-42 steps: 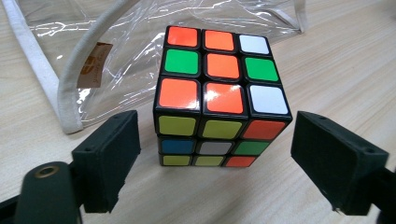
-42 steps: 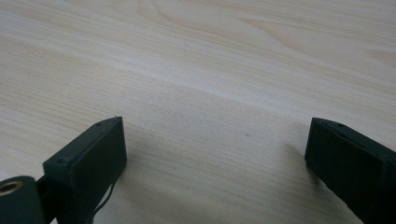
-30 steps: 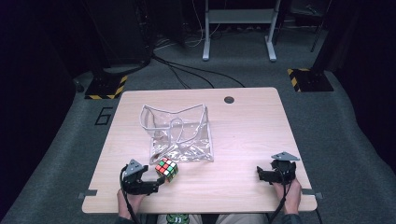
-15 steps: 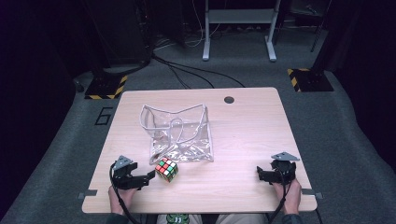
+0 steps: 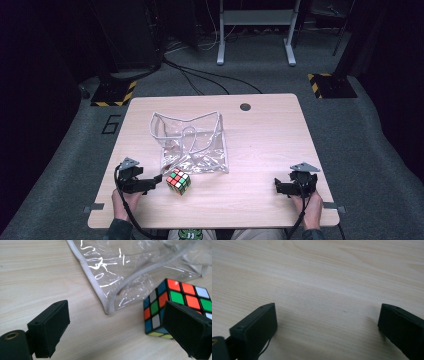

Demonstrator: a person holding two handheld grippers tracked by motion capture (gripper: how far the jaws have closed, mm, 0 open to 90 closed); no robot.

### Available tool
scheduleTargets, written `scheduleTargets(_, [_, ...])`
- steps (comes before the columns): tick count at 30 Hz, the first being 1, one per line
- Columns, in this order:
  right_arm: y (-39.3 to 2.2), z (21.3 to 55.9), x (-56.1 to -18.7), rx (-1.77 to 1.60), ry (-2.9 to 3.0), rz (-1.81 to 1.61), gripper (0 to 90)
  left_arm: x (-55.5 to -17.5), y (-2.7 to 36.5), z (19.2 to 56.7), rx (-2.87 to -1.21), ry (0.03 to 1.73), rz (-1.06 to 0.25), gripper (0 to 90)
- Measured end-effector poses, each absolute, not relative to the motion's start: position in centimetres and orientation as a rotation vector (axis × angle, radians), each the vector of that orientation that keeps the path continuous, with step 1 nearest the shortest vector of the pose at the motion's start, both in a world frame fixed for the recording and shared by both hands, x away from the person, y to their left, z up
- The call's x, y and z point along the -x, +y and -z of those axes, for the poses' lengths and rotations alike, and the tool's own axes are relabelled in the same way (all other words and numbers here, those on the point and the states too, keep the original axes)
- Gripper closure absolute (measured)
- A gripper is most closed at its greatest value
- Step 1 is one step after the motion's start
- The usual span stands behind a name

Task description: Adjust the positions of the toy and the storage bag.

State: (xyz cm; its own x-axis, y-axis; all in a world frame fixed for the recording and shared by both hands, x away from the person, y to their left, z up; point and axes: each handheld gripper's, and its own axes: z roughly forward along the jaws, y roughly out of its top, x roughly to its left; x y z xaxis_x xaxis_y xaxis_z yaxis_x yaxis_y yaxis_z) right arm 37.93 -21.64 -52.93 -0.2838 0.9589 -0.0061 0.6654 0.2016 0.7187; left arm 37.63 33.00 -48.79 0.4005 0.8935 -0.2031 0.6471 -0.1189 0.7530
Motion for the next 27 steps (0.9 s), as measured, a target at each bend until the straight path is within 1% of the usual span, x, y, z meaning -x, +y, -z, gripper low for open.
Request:
scheduleTargets(1, [-21.5,52.9,-38.0,-1.516,2.042,-0.847,0.0,-37.8,33.2,48.7,-1.846,1.328,-0.371,7.8])
scheduleTargets(4, [-20.8,52.6,-38.2,-1.517,2.068,-0.871,0.0,-38.5,33.4,47.9,-1.859,1.35,-0.415,5.5])
scheduleTargets(7, [-19.8,51.7,-38.5,-1.494,2.097,-0.902,0.0,-38.9,33.5,47.6,-1.877,1.373,-0.447,0.7])
scheduleTargets(8, [-19.4,51.3,-38.6,-1.486,2.105,-0.911,0.0,-39.3,33.4,47.4,-1.924,1.386,-0.474,0.1])
scheduleTargets(9, [-19.1,50.9,-38.7,-1.476,2.114,-0.913,0.0,-39.5,33.4,47.4,-1.928,1.386,-0.482,0.0])
scheduleTargets(15, [-17.3,48.7,-39.5,-1.431,2.177,-0.93,0.0,-40.0,34.1,47.2,-1.859,1.393,-0.452,0.0])
scheduleTargets(16, [-16.9,48.3,-39.6,-1.43,2.19,-0.925,0.0,-40.1,34.2,47.1,-1.87,1.403,-0.447,0.0])
scheduleTargets(20, [-15.7,46.8,-40.0,-1.387,2.23,-0.94,0.0,-40.9,34.5,46.6,-1.875,1.464,-0.342,0.0])
scheduleTargets(27, [-13.2,44.2,-41.1,-1.33,2.295,-0.97,0.0,-41.3,34.6,44.3,-1.853,1.467,-0.353,0.0])
